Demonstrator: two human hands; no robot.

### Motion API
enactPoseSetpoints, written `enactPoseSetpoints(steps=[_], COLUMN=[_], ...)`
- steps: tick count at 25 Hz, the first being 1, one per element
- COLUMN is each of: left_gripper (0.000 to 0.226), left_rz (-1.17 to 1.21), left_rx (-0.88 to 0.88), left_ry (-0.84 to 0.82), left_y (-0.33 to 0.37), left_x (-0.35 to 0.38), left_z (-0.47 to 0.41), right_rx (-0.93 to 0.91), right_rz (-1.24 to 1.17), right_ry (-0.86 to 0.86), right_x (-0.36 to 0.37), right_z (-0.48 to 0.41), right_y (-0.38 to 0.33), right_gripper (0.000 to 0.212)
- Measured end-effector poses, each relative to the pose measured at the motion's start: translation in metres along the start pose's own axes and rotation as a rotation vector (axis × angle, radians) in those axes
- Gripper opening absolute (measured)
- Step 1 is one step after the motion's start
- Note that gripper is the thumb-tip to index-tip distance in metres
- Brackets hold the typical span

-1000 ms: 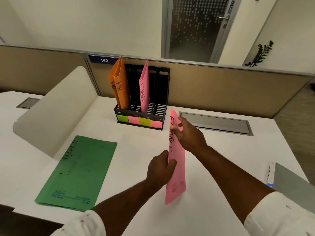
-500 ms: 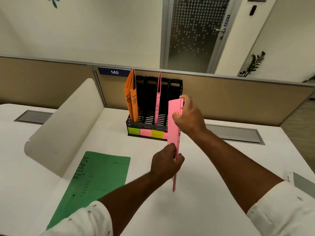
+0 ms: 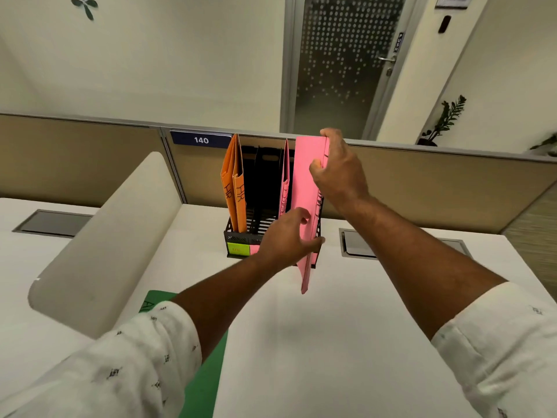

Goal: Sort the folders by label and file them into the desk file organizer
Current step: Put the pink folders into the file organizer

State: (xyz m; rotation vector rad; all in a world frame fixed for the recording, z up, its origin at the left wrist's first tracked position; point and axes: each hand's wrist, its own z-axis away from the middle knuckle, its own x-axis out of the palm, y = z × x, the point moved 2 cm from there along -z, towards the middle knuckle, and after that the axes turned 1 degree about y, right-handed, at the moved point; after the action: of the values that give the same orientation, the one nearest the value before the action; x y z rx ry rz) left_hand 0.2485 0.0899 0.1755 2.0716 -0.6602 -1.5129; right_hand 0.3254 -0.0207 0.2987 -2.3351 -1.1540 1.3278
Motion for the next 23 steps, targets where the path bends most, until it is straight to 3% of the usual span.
enactPoseSetpoints(steps=[7, 13, 16, 23], left_gripper=[0.062, 0.068, 0.082, 0.099], left_rz=[-0.065, -0.114, -0.126, -0.199], left_rx=[0.117, 0.069, -0.016, -0.095], left_ry=[0.132, 0.130, 0.094, 0.065], left_y=[-0.011, -0.029, -0.046, -0.068], left_x=[-0.010, -0.019, -0.016, -0.008], left_z=[-0.042, -0.079, -0.092, -0.108], right_rx=[-0.047, -0.108, -0.105, -0.067], right_rz=[-0.062, -0.072, -0.056, -0.018], right_ry=[0.091, 0.120, 0.112, 0.005], right_x=[0.006, 0.030, 0.044, 0.078], right_z=[-0.046, -0.064, -0.058, -0.031], right_y=[0.000, 0.002, 0.008, 0.028], right_gripper=[0.047, 0.045, 0.046, 0.051])
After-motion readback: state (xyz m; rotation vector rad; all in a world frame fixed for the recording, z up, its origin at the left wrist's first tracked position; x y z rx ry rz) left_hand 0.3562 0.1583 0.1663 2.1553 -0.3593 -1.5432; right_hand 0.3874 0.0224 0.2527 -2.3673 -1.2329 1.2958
